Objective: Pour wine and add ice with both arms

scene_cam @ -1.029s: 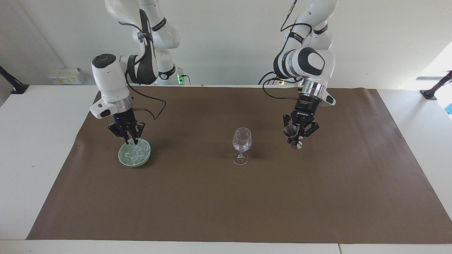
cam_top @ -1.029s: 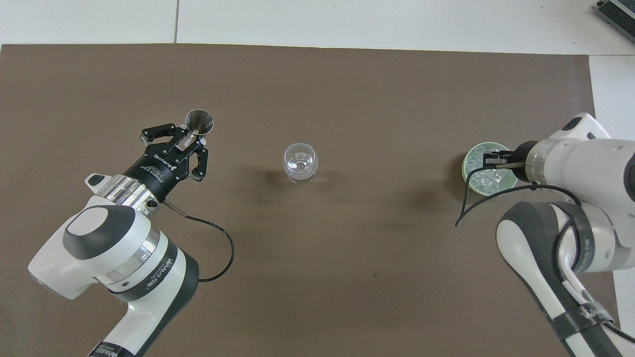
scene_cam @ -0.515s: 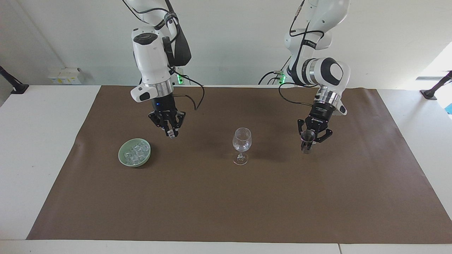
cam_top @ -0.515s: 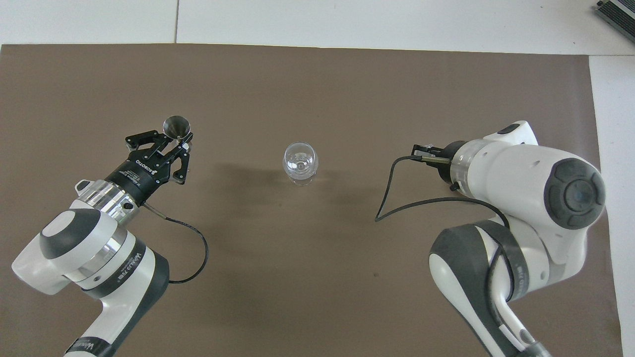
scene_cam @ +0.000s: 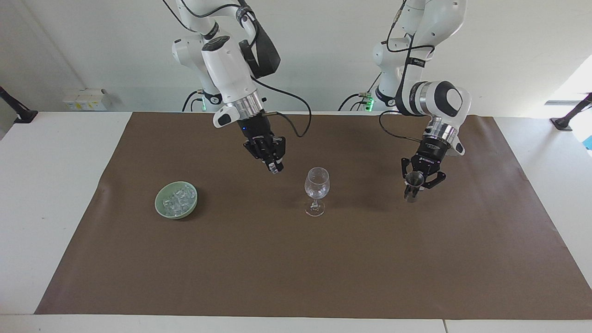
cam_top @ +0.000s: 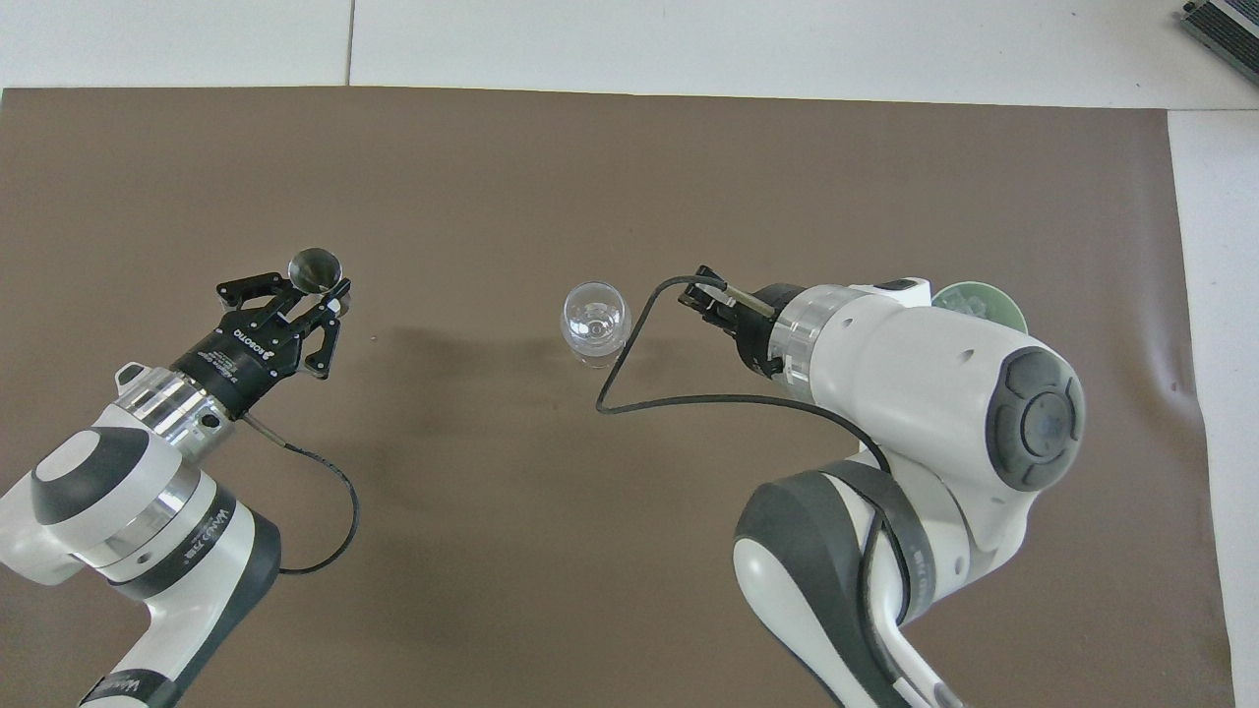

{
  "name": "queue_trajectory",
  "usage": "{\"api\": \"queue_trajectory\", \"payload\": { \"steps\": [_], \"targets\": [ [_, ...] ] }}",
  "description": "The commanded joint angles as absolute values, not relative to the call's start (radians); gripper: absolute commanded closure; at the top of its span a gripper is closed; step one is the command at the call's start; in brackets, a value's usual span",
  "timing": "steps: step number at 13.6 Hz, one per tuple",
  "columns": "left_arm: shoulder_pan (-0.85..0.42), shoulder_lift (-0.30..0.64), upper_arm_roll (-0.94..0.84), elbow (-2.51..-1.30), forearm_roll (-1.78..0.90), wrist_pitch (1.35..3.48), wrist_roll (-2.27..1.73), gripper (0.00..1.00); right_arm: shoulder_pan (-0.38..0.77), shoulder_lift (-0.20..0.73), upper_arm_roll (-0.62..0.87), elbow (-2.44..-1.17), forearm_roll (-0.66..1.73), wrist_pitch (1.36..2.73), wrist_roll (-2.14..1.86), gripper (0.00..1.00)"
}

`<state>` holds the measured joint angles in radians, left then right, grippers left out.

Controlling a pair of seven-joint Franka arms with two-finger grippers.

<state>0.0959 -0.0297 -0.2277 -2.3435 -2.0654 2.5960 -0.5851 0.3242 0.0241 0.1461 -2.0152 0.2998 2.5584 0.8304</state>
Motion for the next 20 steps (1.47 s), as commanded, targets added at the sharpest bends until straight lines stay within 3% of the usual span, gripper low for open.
{"api": "queue_trajectory", "payload": {
  "steps": [1,10,16,20],
  "targets": [
    [0.133,-0.072,-0.229,-2.388,-1.994,2.528,-0.627,1.00,0.370,0.077,0.143,-1.941,0.325,2.566,0.964,1.00],
    [0.224,-0.064,-0.225,-2.424,-1.953,2.459,-0.742,1.00,0.414,0.120,0.144,-1.916,0.327,2.568,0.980,1.00],
    [0.339,-0.031,-0.225,-2.474,-1.951,2.291,-0.747,1.00,0.439,0.141,0.144,-1.914,0.327,2.611,0.980,1.00],
    [0.422,0.015,-0.225,-2.474,-1.850,2.203,-0.741,1.00,0.440,0.140,0.144,-1.917,0.327,2.608,0.976,0.85]
  ]
}}
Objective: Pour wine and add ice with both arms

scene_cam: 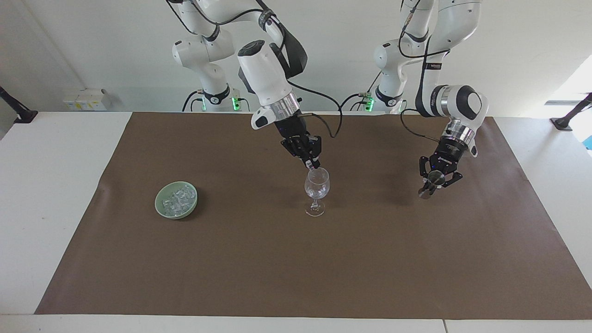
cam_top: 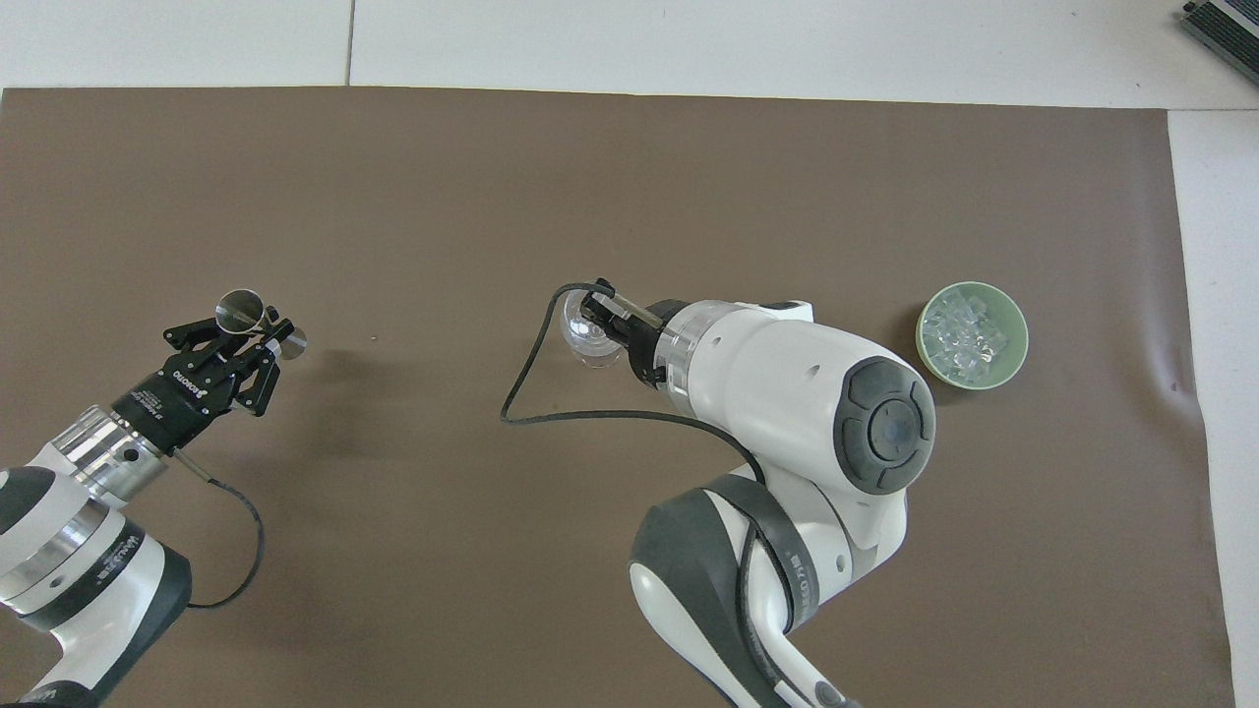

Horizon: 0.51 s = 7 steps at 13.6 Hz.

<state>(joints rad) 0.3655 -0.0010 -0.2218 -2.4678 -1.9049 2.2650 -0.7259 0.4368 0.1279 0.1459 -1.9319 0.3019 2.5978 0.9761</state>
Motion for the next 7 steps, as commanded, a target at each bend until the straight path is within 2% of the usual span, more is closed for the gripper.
{"api": "queue_trajectory", "payload": {
  "steps": [1,3,5,7],
  "targets": [
    [0.439,0.023,-0.225,-2.477,-1.848,2.180,-0.738,1.00,0.442,0.140,0.144,-1.919,0.327,2.608,0.974,0.76],
    [0.448,0.051,-0.225,-2.477,-1.847,2.174,-0.733,1.00,0.442,0.140,0.144,-1.917,0.327,2.608,0.973,0.67],
    [0.459,0.077,-0.224,-2.473,-1.847,2.149,-0.709,1.00,0.440,0.140,0.144,-1.919,0.327,2.608,0.973,0.52],
    [0.475,0.086,-0.225,-2.468,-1.845,2.140,-0.700,1.00,0.442,0.140,0.144,-1.919,0.327,2.609,0.973,0.22]
  ]
}}
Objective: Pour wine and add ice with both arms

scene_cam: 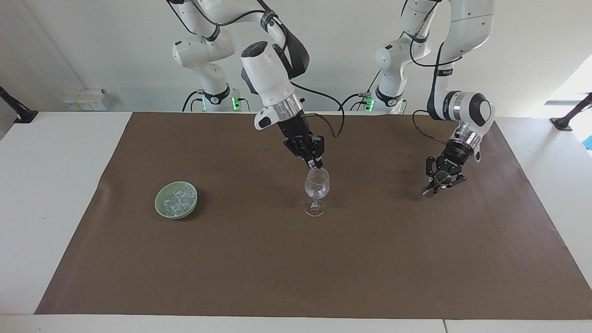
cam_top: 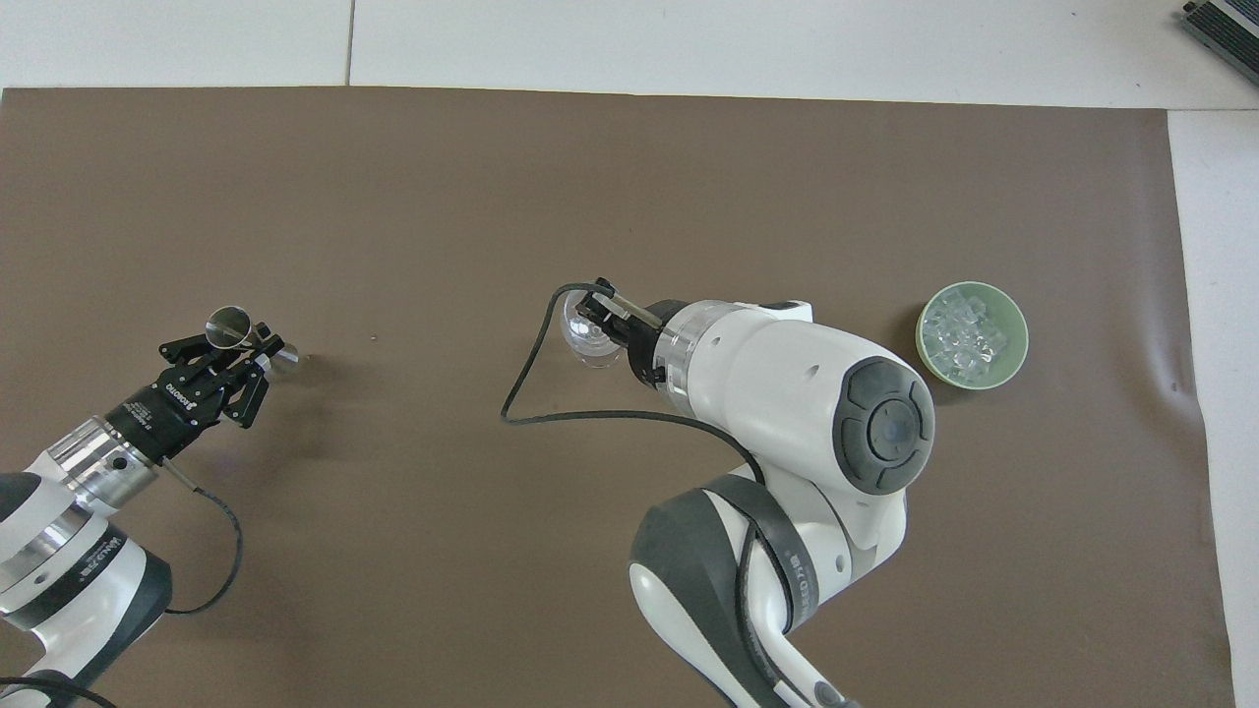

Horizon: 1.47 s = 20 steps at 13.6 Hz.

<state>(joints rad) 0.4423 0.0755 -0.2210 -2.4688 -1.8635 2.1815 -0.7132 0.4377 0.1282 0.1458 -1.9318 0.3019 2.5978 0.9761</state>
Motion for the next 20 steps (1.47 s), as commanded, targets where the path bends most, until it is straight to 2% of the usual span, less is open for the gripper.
{"api": "queue_trajectory", "payload": {
  "steps": [1,4,8,11,12,15,18,20],
  "targets": [
    [0.476,0.087,-0.224,-2.470,-1.844,2.140,-0.698,1.00,0.442,0.140,0.144,-1.917,0.325,2.609,0.973,0.12],
    [0.474,0.107,-0.225,-2.477,-1.844,2.140,-0.657,1.00,0.442,0.137,0.144,-1.922,0.325,2.608,0.966,0.00],
    [0.476,0.127,-0.225,-2.476,-1.844,2.118,-0.640,1.00,0.439,0.135,0.143,-1.927,0.310,2.600,0.934,0.00],
    [0.477,0.153,-0.225,-2.462,-1.845,2.112,-0.624,1.00,0.393,0.101,0.138,-2.006,0.308,2.589,0.769,0.00],
    [0.477,0.158,-0.225,-2.461,-1.847,2.114,-0.623,1.00,0.374,0.091,0.138,-2.026,0.308,2.564,0.715,0.00],
    [0.477,0.161,-0.225,-2.457,-1.855,2.112,-0.621,1.00,0.293,0.032,0.135,-2.039,0.290,2.368,0.567,0.00],
    [0.476,0.169,-0.225,-2.439,-1.862,2.114,-0.618,1.00,0.210,-0.034,0.135,-2.037,0.097,2.241,0.451,0.00],
    [0.463,0.187,-0.225,-2.424,-1.879,2.118,-0.618,1.00,0.163,-0.060,0.135,-2.025,-0.030,2.211,0.379,0.00]
  ]
}}
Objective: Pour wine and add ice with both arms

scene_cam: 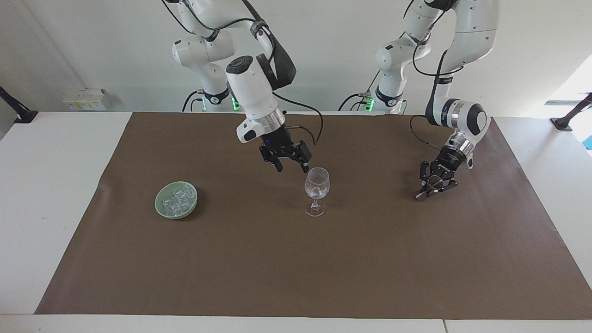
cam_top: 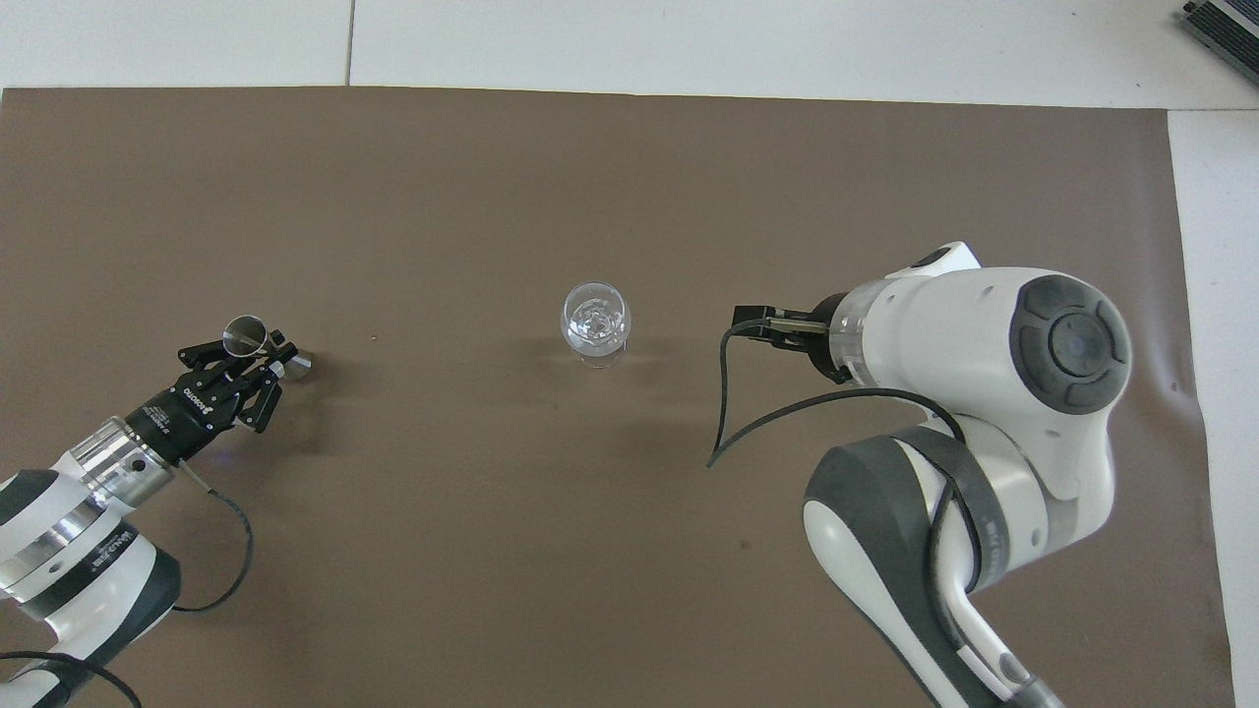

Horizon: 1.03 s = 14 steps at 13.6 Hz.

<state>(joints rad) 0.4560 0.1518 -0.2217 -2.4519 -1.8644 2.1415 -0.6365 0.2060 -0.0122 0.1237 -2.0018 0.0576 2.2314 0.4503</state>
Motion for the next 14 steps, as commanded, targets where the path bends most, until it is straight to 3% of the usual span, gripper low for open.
{"api": "queue_trajectory", "payload": {
  "steps": [1,2,5,8,14],
  "targets": [
    [0.457,0.189,-0.225,-2.422,-1.900,2.121,-0.618,1.00,0.141,-0.066,0.135,-2.008,-0.044,2.207,0.326,0.00],
    [0.453,0.189,-0.225,-2.422,-1.916,2.126,-0.618,1.00,0.123,-0.064,0.132,-1.964,-0.044,2.183,0.295,0.00],
    [0.437,0.190,-0.225,-2.424,-1.936,2.128,-0.603,1.00,0.083,-0.037,0.132,-1.792,-0.058,1.944,0.229,0.00],
    [0.423,0.190,-0.225,-2.424,-1.951,2.138,-0.585,0.93,0.051,-0.047,0.130,-1.749,-0.043,1.817,0.122,0.00],
    [0.403,0.202,-0.225,-2.424,-1.967,2.161,-0.560,0.90,0.009,-0.066,0.130,-1.759,-0.038,1.778,0.071,0.00]
  ]
}}
